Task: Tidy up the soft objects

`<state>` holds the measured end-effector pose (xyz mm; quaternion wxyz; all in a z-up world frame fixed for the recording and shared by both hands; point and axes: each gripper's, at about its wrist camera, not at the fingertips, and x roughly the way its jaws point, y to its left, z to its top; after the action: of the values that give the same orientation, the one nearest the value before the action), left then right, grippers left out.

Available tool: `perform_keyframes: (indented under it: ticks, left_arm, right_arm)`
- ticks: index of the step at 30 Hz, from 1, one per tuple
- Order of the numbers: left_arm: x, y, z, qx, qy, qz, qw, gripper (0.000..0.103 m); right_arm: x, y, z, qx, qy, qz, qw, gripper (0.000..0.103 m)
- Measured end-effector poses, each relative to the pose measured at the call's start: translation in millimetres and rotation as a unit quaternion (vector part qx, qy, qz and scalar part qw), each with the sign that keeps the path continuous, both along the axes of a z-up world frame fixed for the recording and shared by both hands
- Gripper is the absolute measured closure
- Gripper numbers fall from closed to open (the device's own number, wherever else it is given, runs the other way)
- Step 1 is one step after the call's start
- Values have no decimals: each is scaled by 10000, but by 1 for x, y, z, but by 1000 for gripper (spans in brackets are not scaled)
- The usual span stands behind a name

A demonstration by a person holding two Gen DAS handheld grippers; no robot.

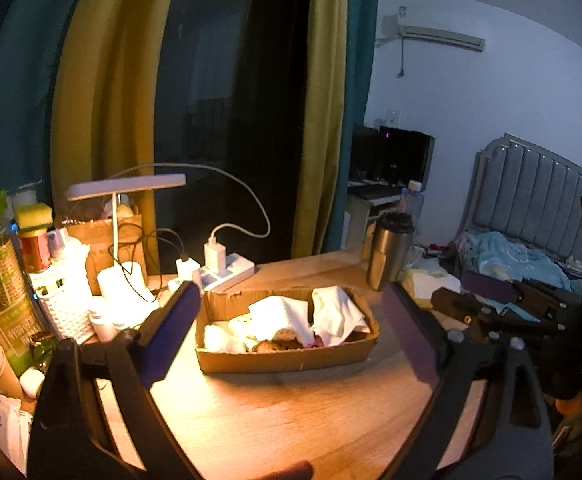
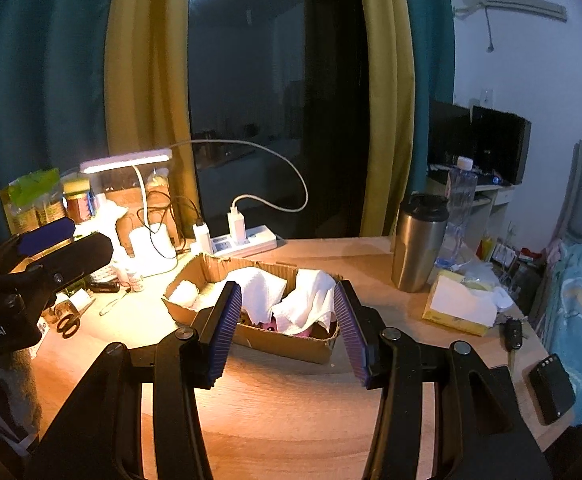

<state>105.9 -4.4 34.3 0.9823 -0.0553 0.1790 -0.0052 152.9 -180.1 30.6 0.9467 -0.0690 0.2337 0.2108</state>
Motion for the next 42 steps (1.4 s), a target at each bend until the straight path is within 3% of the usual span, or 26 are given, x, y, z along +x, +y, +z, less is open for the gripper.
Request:
perform_keyframes:
  ticks: [4, 26, 42]
  left_arm:
    - [-15, -3, 11, 51, -139, -17, 9999, 10]
    - [-77, -19, 62, 328, -855, 2, 9958, 10]
    - [-85, -17, 70, 314, -914, 101, 9953, 10]
  right_arm:
    - [-17, -1, 10, 54, -175, -1, 9998, 40]
    - [-81, -13, 62, 250, -921, -92, 9954, 38]
    - [-86, -12, 67, 230, -990, -95, 9948, 37]
